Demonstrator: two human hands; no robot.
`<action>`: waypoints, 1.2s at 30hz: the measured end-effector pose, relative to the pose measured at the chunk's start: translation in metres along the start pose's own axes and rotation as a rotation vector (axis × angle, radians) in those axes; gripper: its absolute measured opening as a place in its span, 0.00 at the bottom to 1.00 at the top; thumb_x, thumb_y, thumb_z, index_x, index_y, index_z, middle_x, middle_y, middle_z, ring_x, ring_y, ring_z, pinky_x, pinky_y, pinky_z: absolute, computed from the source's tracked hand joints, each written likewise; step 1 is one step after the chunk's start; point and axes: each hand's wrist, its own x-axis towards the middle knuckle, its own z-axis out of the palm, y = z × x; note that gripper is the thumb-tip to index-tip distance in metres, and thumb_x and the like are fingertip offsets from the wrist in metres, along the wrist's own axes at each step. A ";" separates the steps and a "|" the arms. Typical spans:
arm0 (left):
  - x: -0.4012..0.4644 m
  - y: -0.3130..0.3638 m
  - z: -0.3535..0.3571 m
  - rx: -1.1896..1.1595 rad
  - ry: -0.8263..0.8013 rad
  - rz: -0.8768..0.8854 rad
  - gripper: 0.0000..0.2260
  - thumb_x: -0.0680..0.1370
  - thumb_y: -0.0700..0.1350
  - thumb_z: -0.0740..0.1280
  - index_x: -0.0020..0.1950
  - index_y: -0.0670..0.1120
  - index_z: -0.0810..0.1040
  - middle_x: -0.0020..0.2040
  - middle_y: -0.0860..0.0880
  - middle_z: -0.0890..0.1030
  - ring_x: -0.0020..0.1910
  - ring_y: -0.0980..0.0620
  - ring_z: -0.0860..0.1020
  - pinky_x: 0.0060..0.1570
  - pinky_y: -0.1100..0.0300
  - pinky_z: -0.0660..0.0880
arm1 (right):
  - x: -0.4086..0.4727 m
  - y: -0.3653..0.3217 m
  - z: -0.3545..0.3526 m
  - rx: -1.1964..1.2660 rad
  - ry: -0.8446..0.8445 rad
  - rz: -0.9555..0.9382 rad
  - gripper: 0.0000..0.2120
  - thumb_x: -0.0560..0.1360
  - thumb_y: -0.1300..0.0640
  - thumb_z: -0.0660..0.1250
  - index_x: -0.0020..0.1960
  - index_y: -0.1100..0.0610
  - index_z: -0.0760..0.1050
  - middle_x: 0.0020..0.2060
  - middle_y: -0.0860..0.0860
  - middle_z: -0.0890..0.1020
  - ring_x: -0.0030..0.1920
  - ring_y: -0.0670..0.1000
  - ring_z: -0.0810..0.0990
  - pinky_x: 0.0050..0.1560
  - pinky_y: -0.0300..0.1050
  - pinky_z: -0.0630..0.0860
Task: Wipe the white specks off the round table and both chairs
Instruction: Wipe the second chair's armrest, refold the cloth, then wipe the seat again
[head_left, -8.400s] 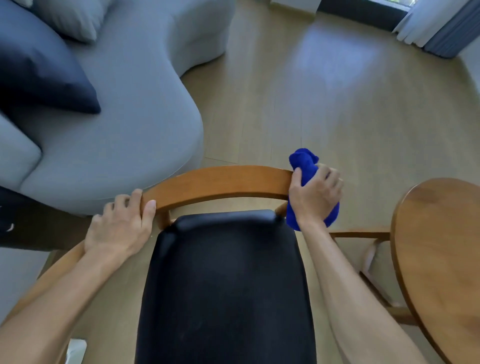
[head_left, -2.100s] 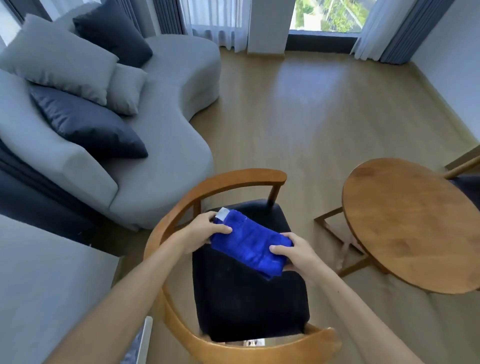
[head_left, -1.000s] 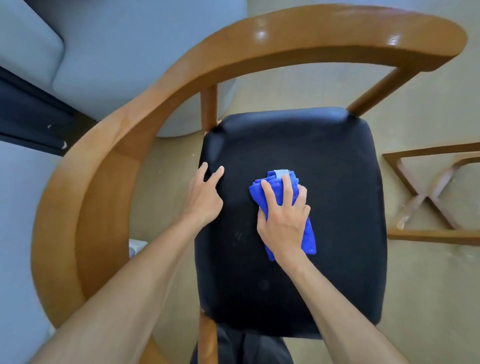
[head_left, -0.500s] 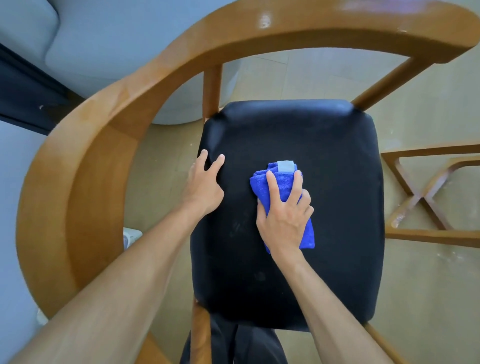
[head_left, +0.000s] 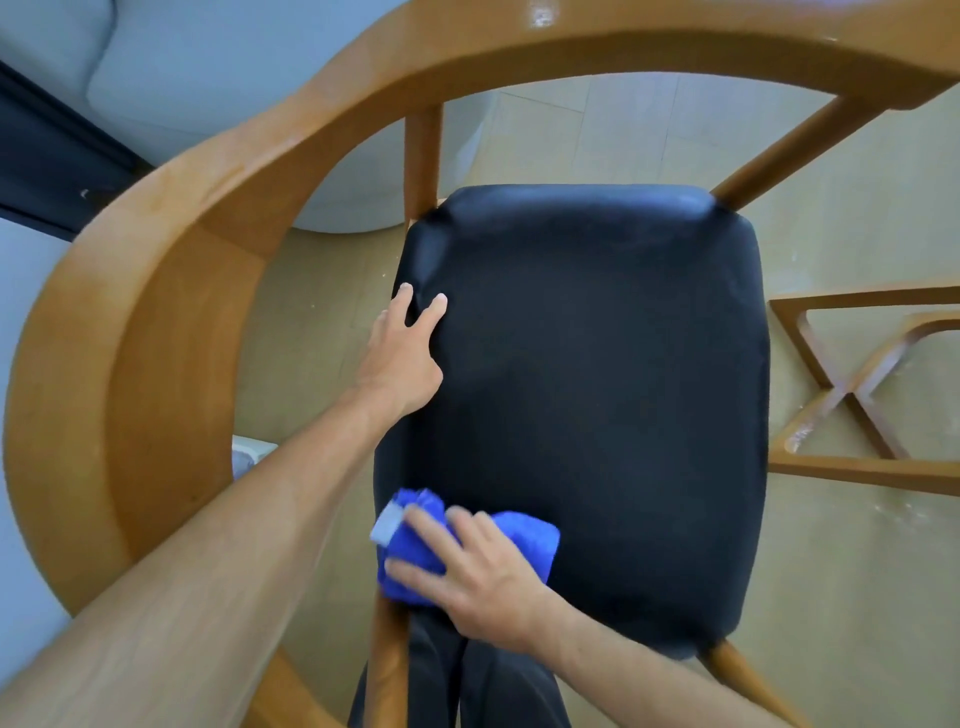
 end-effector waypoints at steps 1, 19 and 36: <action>0.000 0.001 0.000 -0.003 0.002 -0.004 0.37 0.73 0.31 0.54 0.77 0.59 0.54 0.79 0.56 0.44 0.77 0.50 0.48 0.66 0.55 0.62 | -0.011 0.001 0.001 -0.023 -0.069 -0.123 0.19 0.77 0.62 0.54 0.63 0.49 0.74 0.65 0.61 0.74 0.42 0.58 0.72 0.39 0.49 0.66; 0.002 0.000 0.011 0.125 0.066 -0.019 0.35 0.74 0.34 0.55 0.77 0.59 0.53 0.79 0.54 0.44 0.76 0.49 0.50 0.67 0.50 0.63 | -0.030 0.094 -0.049 -0.104 0.120 0.214 0.20 0.70 0.64 0.61 0.59 0.50 0.78 0.63 0.62 0.75 0.39 0.59 0.74 0.38 0.51 0.69; -0.001 0.021 0.032 0.246 0.160 -0.069 0.29 0.77 0.47 0.60 0.76 0.49 0.55 0.79 0.47 0.45 0.75 0.44 0.50 0.61 0.41 0.66 | -0.063 0.255 -0.125 -0.222 0.298 0.958 0.27 0.70 0.57 0.67 0.68 0.45 0.68 0.70 0.59 0.69 0.50 0.64 0.73 0.43 0.56 0.76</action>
